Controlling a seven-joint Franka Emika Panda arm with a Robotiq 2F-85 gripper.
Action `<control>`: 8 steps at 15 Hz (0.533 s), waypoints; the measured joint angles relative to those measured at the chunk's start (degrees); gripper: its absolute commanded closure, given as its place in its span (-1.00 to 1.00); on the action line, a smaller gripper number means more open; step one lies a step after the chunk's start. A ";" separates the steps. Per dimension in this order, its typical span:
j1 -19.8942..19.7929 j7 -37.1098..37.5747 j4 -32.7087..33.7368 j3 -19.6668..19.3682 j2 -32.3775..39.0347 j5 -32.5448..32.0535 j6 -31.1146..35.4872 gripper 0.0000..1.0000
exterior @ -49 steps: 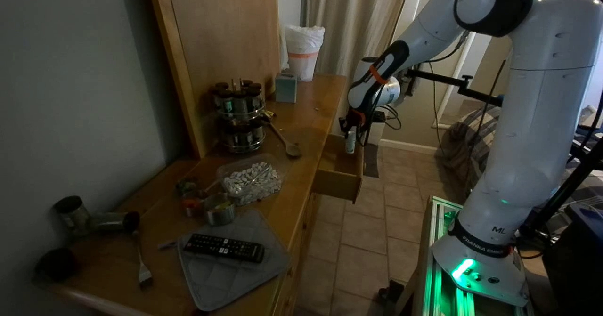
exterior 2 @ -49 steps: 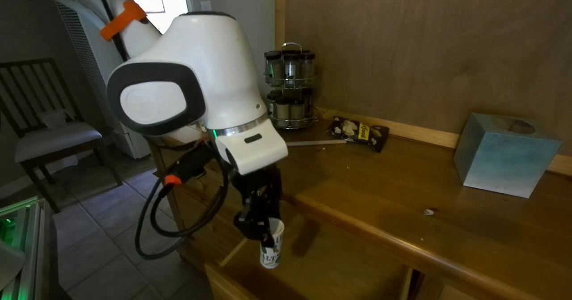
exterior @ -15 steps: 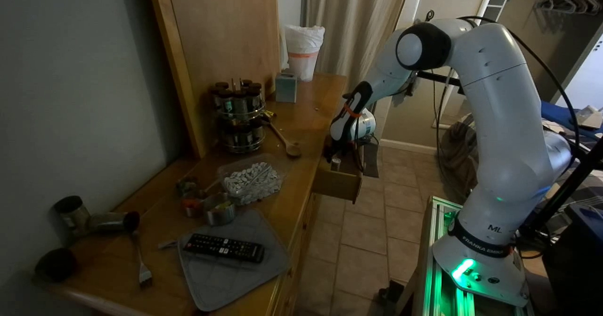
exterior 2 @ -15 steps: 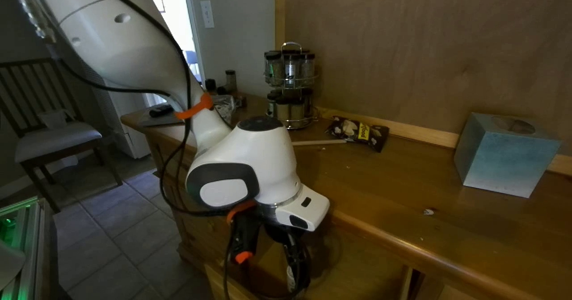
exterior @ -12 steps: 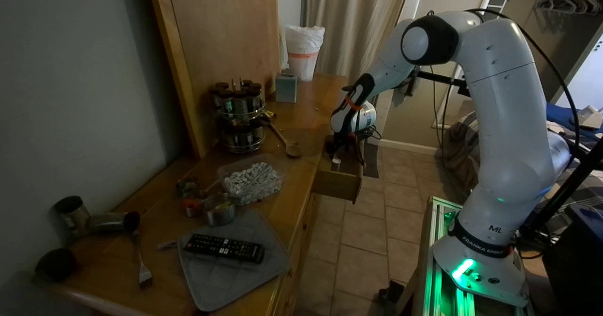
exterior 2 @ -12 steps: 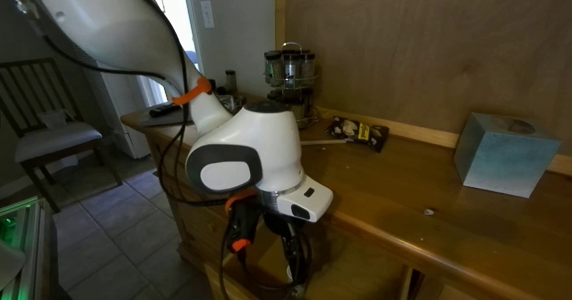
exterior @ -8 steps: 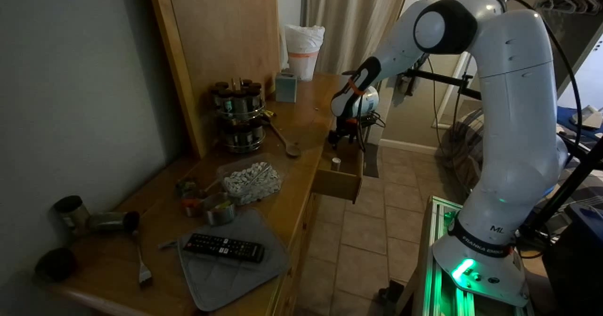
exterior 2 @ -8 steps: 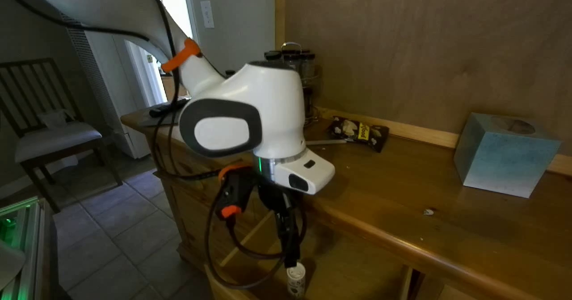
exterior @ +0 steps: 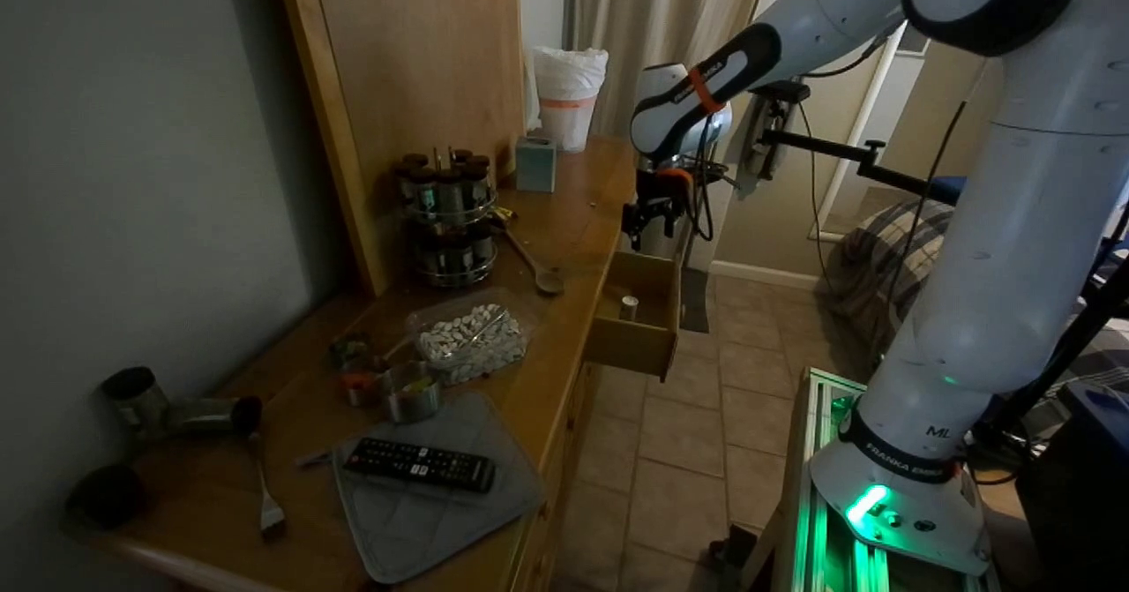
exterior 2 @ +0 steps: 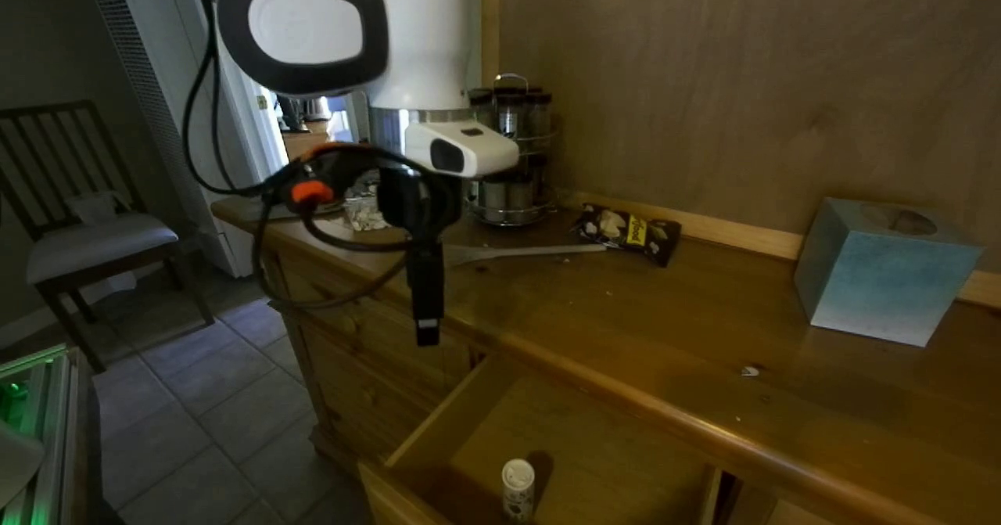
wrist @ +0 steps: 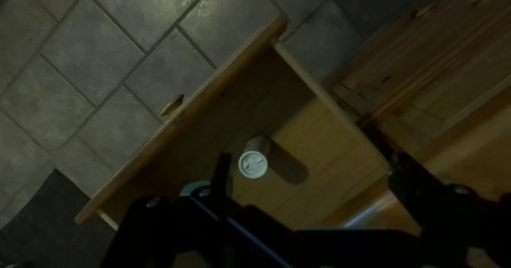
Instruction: Put the white container in the open drawer.
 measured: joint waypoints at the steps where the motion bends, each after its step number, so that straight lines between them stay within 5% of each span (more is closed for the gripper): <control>1: 0.47 -0.44 -1.33 0.55 -2.69 -0.39 -1.26 -1.00; 8: 2.33 -12.34 -10.18 3.81 -19.34 -0.21 -2.06 -1.00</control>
